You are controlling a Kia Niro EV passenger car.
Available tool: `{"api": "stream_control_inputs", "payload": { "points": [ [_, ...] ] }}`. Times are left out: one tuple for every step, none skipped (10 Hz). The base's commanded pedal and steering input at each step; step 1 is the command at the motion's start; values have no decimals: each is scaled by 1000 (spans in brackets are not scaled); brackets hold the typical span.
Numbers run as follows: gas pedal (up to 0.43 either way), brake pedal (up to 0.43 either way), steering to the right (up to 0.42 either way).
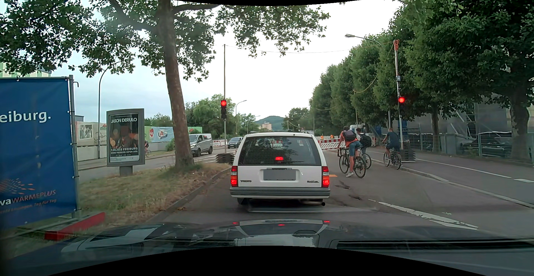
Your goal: Follow the waypoints while adhering to traffic rules and regulations
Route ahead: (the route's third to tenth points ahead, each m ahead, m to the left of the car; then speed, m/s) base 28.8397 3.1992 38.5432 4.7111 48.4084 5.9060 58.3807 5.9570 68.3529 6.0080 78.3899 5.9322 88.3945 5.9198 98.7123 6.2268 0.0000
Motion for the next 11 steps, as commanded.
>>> {"api": "stream_control_inputs", "payload": {
  "points": [
    [0, 262, 6],
    [0, 262, 5],
    [0, 262, 5],
    [0, 262, 6],
    [0, 262, 6],
    [0, 262, 6],
    [0, 262, 6],
    [0, 262, 6],
    [0, 262, 6],
    [0, 262, 6],
    [0, 268, 6]
  ]
}}
